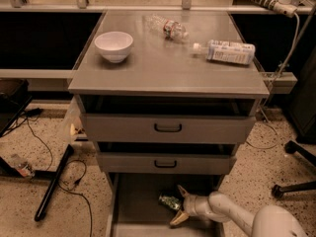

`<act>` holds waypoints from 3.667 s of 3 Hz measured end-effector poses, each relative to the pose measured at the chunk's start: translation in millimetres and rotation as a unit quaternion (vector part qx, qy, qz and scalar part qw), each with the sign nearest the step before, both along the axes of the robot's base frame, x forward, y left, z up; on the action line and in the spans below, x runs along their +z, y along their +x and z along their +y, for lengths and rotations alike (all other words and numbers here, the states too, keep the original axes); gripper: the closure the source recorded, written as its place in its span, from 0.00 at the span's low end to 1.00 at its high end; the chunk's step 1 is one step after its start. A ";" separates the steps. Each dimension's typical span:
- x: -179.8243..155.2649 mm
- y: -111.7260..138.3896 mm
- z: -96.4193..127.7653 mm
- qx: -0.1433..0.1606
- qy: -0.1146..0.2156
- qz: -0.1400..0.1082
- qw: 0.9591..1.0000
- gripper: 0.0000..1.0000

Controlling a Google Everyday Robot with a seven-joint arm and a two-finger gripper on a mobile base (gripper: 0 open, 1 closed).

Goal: Pick green can from bottom drawer and place on counter

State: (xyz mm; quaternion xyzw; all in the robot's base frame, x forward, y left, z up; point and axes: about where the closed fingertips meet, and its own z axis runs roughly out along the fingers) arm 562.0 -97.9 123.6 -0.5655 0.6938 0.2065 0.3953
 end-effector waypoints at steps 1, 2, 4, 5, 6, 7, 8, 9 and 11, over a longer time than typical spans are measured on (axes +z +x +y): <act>0.0 0.5 -0.1 0.000 0.000 0.000 1.000 0.19; -0.1 0.5 0.0 0.000 0.000 0.000 1.000 0.43; 3.1 -0.5 0.5 0.005 0.005 0.016 1.000 0.89; 18.9 -6.2 -8.5 0.007 0.012 0.030 0.999 1.00; 51.3 -18.2 -30.4 -0.001 0.026 0.028 0.999 1.00; 96.1 -32.3 -60.1 -0.007 0.025 0.004 1.000 1.00; 142.4 -46.5 -85.8 -0.011 0.026 -0.020 0.999 1.00; 200.8 -60.0 -103.2 -0.002 0.012 -0.059 0.998 1.00; 323.2 -71.2 -94.4 0.065 -0.036 -0.120 0.990 1.00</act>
Offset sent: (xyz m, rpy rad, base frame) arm 0.0005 -0.0001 0.0000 -0.0005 -0.0001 -0.0004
